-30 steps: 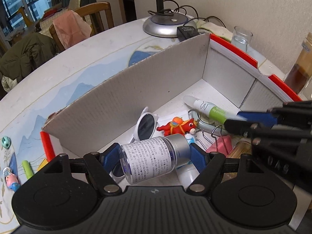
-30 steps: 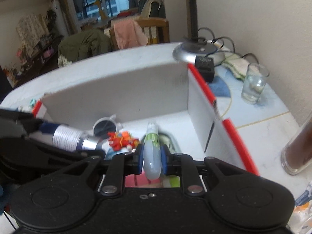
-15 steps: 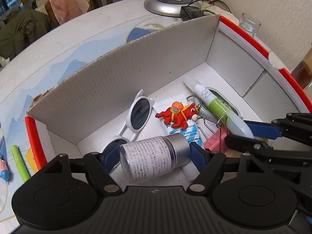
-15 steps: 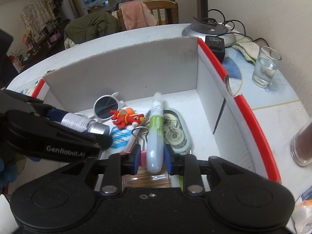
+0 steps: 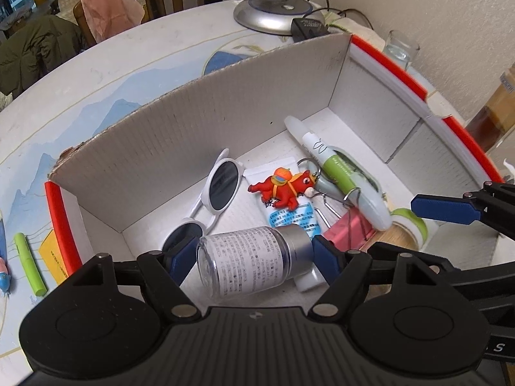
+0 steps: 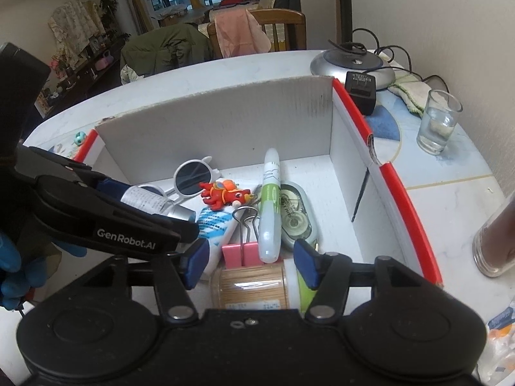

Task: Organize rigid objects
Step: 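Lower the bottle into the box with the left tool while the right tool releases the tube, then withdraw both tools from the box back over the mat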

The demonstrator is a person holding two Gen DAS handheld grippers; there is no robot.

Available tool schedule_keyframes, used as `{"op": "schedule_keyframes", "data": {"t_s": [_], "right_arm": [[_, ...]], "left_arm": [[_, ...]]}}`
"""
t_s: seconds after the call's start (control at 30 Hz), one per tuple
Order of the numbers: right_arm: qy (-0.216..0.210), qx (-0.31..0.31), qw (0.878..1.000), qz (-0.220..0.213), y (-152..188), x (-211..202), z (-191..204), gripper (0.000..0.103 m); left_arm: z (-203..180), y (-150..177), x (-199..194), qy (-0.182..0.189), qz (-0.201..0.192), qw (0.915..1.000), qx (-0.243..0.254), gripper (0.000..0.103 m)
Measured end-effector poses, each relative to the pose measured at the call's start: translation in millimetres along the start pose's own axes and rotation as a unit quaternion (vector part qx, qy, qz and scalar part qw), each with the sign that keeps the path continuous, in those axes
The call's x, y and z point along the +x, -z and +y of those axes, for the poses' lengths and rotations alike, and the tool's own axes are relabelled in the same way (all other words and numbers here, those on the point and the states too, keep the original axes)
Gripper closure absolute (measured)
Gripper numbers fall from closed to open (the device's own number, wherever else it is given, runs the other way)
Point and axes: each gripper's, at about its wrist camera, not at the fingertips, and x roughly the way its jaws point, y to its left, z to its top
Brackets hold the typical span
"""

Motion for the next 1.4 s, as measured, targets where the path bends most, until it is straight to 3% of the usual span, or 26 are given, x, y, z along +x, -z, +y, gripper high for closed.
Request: {"op": "schedule_keyframes", "data": {"t_s": [0.4, 0.67, 0.8, 0.87, 1.13, 1.4], "right_arm": [[-0.012, 0.013, 0.999, -0.031, 1, -25, -3, 0.038], [-0.022, 0.020, 0.998, -0.050, 2, -42, -3, 0.030], [-0.030, 0.020, 0.998, -0.060, 3, -51, 0, 0.024], [-0.033, 0.017, 0.997, -0.066, 3, -56, 3, 0.019], [-0.037, 0.015, 0.995, -0.095, 0, -74, 18, 0.005], [-0.048, 0.023, 0.993, -0.107, -1, -87, 47, 0.000]], "left_arm": [[-7, 11, -18, 0.013, -0.025, 0.9995, 0.014, 0.024], [0, 22, -37, 0.022, -0.048, 0.9986, -0.002, 0.017], [7, 30, -51, 0.028, -0.068, 0.9971, -0.019, 0.016], [10, 34, -61, 0.030, -0.080, 0.9960, -0.026, 0.009], [20, 52, -100, 0.037, -0.133, 0.9899, -0.031, 0.001], [47, 78, -137, 0.029, -0.179, 0.9829, -0.031, 0.000]]}}
